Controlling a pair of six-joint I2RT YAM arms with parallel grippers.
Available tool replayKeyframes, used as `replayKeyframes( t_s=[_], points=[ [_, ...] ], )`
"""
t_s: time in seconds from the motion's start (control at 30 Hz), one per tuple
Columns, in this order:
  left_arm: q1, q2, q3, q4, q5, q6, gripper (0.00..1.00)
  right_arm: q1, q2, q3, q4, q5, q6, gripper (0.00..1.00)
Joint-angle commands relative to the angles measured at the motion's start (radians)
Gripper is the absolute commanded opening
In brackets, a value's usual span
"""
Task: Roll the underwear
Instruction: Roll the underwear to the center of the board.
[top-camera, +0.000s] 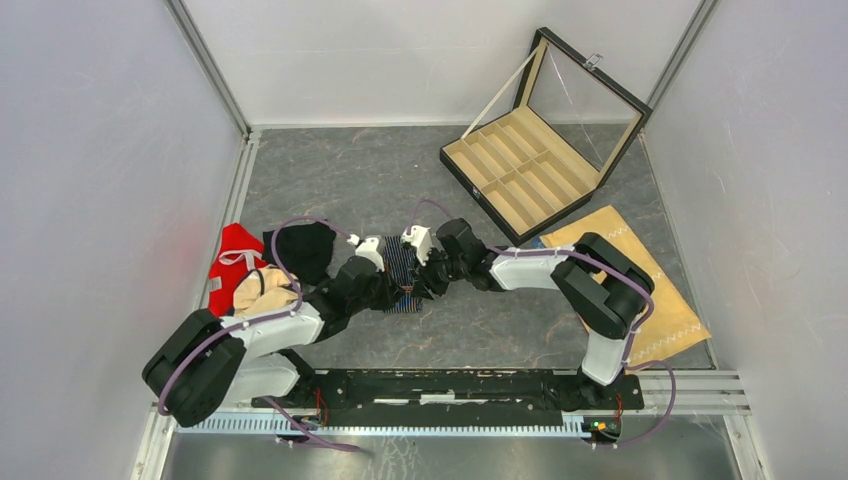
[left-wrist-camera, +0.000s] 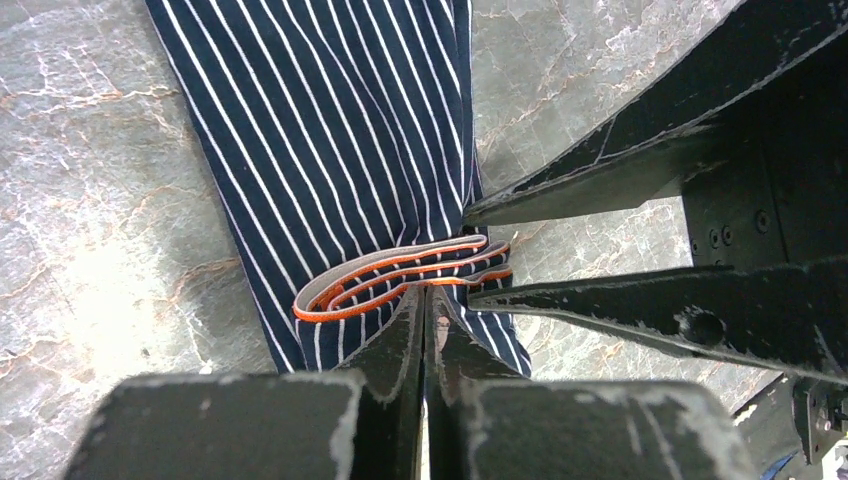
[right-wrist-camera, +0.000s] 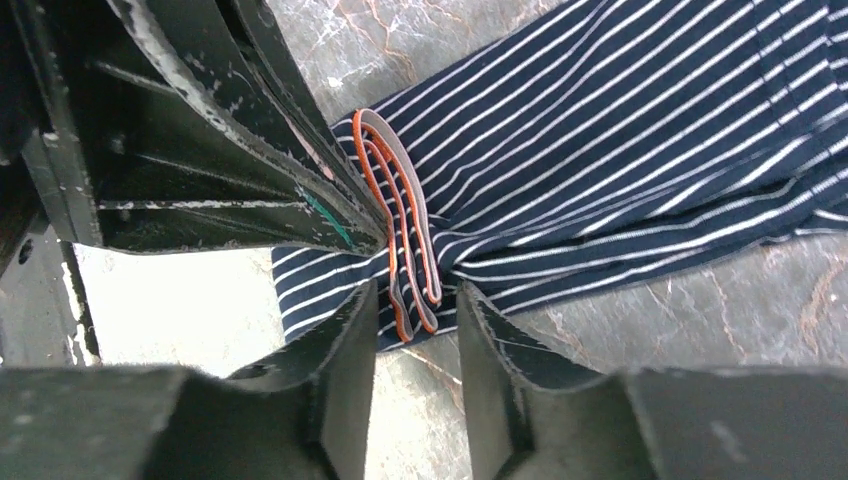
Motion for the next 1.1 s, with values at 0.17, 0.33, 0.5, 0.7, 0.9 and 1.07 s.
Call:
replayKeyframes(
  t_s=[0.17,0.33,0.5,0.7,0.9,1.07],
  points=[
    [-0.003,0.069,-0.035,-0.005,-0.061,-0.062,0.02,0.006,-0.223,-0.076,-0.028,0.183,-0.025,0.51],
    [-0.005,0.125,-0.027,0.024,-0.005,-0.031,0.02,0.007,-0.452,-0.203,0.046,0.391,-0.078,0.56],
    [-0.067,0.203,0.007,0.039,0.025,0.002,0.02,0.005,-0.618,-0.322,0.129,0.531,-0.128,0.60],
    [-0.218,0.274,0.052,0.031,0.025,0.005,0.02,-0.001,-0.691,-0.304,-0.042,0.527,-0.204,0.61],
    [-0.286,0.221,0.021,-0.055,0.013,-0.026,0.02,-0.004,-0.931,-0.512,0.156,0.516,-0.227,0.84],
    [-0.289,0.073,-0.039,-0.128,0.024,-0.087,0.02,-0.005,-0.908,-0.436,0.022,0.530,-0.242,0.81]
  ],
)
